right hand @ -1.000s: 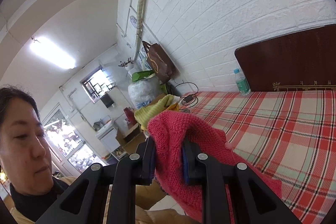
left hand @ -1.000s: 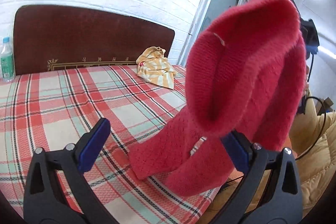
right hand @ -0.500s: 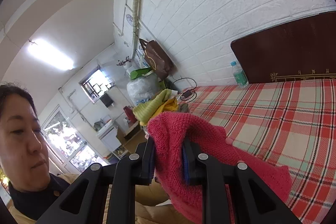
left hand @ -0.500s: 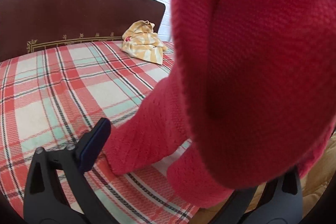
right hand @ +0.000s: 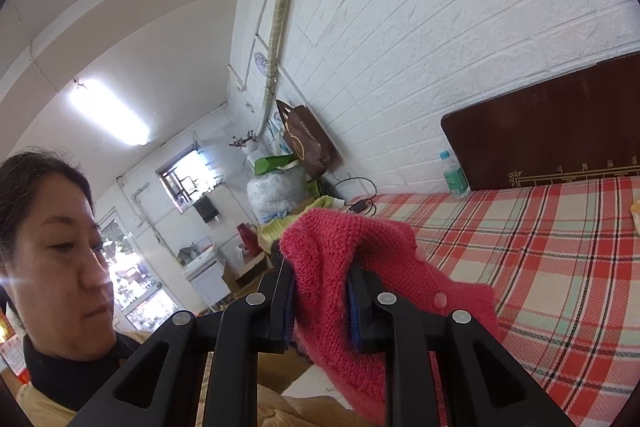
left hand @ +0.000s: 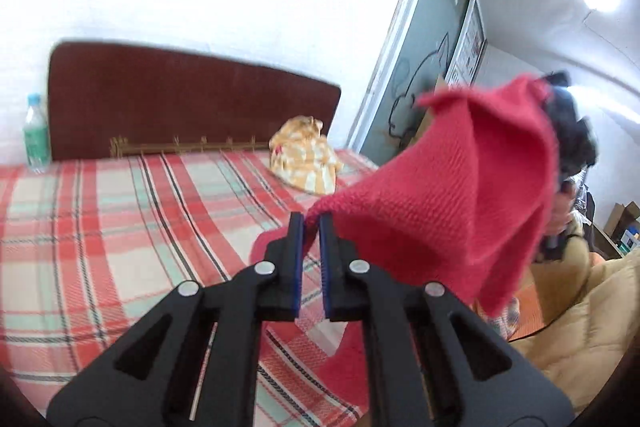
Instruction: Fold clothes
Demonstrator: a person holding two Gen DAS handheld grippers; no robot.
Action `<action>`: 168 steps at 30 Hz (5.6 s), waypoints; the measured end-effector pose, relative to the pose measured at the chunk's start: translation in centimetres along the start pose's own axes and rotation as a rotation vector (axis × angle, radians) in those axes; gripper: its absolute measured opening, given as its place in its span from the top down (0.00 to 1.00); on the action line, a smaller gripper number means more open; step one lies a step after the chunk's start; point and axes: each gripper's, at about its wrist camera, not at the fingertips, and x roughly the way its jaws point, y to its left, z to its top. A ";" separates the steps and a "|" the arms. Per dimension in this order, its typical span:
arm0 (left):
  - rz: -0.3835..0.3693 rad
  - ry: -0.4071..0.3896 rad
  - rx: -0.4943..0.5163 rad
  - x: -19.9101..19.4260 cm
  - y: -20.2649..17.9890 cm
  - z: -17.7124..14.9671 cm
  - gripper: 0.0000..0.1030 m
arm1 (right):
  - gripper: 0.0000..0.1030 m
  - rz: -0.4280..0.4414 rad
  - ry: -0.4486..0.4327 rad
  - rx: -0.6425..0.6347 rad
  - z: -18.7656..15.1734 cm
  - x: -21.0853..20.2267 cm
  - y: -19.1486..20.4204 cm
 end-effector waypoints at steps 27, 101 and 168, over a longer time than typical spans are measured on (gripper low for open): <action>-0.123 0.475 -0.056 20.3 0.1 -9.6 0.67 | 0.80 -0.030 0.010 0.320 -3.4 0.6 -14.7; 0.251 0.685 -0.243 22.4 15.5 -3.0 0.72 | 0.88 -0.772 0.379 0.159 -1.5 7.5 -33.9; 0.343 0.392 -0.340 6.8 13.1 -6.2 0.64 | 0.52 -0.357 0.360 0.390 -14.2 11.0 -19.1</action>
